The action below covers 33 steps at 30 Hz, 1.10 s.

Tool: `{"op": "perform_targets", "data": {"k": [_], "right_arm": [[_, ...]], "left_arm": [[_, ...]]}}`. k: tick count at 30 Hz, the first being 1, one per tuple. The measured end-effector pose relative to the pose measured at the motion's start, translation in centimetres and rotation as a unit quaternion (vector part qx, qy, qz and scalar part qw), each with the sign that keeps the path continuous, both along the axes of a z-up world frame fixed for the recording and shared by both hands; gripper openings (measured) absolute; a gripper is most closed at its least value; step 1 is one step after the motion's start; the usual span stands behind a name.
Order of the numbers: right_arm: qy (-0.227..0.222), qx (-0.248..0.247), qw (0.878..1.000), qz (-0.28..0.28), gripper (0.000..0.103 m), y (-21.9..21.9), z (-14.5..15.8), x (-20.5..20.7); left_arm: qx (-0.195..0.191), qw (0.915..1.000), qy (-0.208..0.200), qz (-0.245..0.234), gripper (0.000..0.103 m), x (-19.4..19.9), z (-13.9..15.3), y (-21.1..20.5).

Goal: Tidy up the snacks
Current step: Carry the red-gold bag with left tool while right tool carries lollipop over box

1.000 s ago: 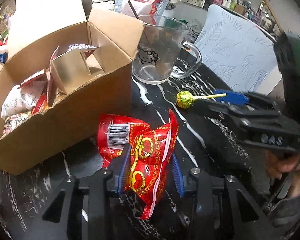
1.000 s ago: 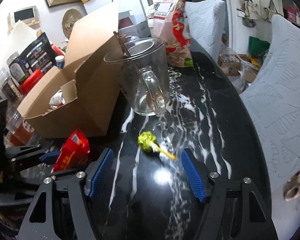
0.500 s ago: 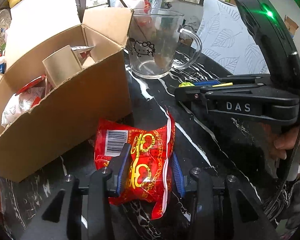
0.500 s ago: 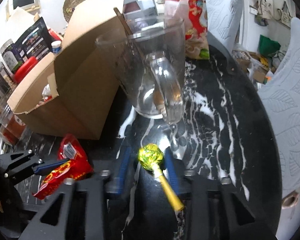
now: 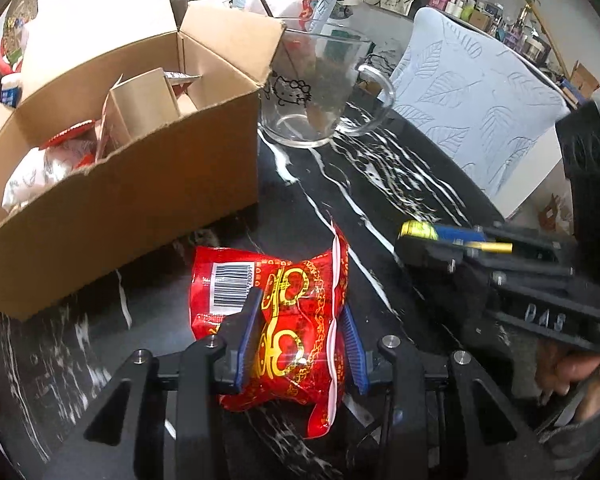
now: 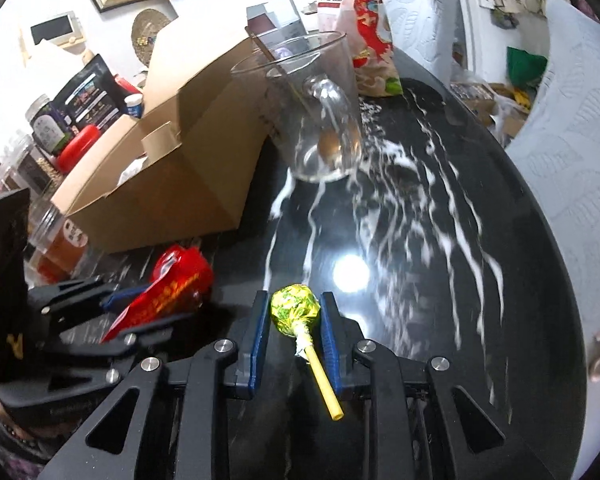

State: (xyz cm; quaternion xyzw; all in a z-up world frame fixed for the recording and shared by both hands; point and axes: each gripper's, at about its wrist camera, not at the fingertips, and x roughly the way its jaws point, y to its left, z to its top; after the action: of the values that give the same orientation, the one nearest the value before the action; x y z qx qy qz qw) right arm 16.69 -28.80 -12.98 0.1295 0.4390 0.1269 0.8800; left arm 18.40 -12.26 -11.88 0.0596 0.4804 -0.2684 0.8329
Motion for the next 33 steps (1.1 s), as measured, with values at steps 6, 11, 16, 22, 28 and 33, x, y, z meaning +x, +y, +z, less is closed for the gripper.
{"op": "perform_targets", "data": {"k": [6,11,16,22,28,33], "right_arm": [[-0.004,0.013,1.000,0.013,0.024,1.6,0.1,-2.9],[-0.018,0.020,0.999,0.036,0.024,3.7,0.9,-4.8],[-0.034,0.025,0.998,0.048,0.024,5.4,1.8,-6.4],[-0.061,0.018,0.996,0.054,0.024,7.4,3.6,-7.9],[-0.094,0.010,0.993,0.064,0.024,9.3,6.1,-8.4],[-0.128,0.009,0.989,0.077,0.024,10.9,8.5,-7.5]], "left_arm": [[-0.013,0.9999,0.001,0.002,0.037,-2.4,0.7,0.7],[-0.021,0.9997,-0.009,0.012,0.037,-4.3,1.4,1.8],[-0.035,0.9989,-0.025,0.021,0.037,-6.0,2.6,3.6],[-0.055,0.9970,-0.049,0.025,0.037,-7.0,4.4,5.7],[-0.076,0.9926,-0.088,0.036,0.037,-7.1,7.0,8.0],[-0.092,0.9857,-0.132,0.051,0.037,-6.2,9.7,9.9]]}}
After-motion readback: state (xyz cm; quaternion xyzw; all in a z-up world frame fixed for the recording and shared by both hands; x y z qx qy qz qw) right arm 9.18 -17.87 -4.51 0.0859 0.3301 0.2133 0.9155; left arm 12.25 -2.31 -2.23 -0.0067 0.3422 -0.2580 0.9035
